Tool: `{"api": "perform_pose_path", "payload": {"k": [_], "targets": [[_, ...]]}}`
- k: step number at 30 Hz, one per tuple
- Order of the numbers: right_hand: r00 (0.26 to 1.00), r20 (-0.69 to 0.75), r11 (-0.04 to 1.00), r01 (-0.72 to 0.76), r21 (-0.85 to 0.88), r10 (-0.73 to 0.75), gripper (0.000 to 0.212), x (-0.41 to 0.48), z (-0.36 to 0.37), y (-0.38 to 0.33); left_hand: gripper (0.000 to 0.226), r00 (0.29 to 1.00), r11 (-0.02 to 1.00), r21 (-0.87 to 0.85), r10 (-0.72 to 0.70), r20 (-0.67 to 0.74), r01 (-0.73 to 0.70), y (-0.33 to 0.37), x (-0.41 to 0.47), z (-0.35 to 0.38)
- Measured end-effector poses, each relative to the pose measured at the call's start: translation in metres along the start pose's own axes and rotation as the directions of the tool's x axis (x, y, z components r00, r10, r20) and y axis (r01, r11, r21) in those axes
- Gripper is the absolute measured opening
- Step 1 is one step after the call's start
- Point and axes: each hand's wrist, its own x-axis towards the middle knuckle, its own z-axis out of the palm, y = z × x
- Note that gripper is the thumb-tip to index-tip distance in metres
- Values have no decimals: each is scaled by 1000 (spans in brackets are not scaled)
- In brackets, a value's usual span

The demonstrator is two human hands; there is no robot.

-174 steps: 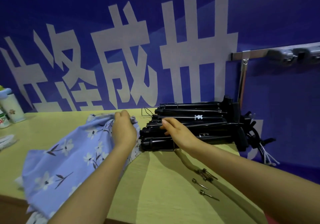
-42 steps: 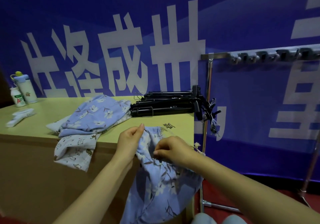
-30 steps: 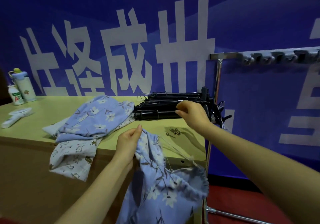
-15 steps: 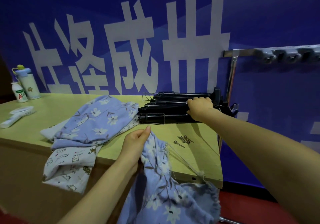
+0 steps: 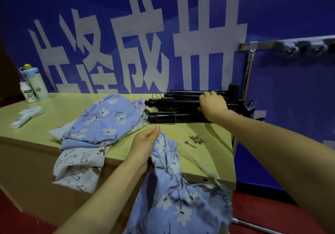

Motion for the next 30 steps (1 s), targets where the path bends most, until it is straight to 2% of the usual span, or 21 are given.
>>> {"api": "perform_pose_path", "payload": {"k": [4,6,8,12,16,21,24,27,30], "targets": [[993,-121,1000,13,29,-10,40,-12,-18,6,20,1000,1000,-10,2,-8,-2,4,-5,0],[987,-159,999,25,40,-18,37,-21,-26,9,20,1000,999,42,-4,-12,4,6,-8,-1],[981,-189,998,42,46,-33,35,-32,-32,13,23,999,997,58,-40,-26,42,6,-9,1],[962,-261,994,98,51,-82,32,-63,-41,17,27,986,988,-22,-152,-72,151,12,-17,14],[930,-342,989,149,13,-135,29,-89,-47,17,17,995,997,67,-33,-93,39,21,-28,33],[867,-429,968,218,-128,-252,41,-112,-62,20,34,995,993,93,78,-61,-72,31,-50,48],[811,-496,950,267,-161,-311,44,-125,-67,19,34,999,992,-113,46,-15,-48,39,-58,57],[783,-538,949,277,-148,-312,44,-136,-64,18,25,997,937,-344,-74,-26,61,43,-61,67],[779,-569,964,244,-109,-262,49,-141,-60,21,39,978,881,-431,-209,9,192,42,-58,63]]}}
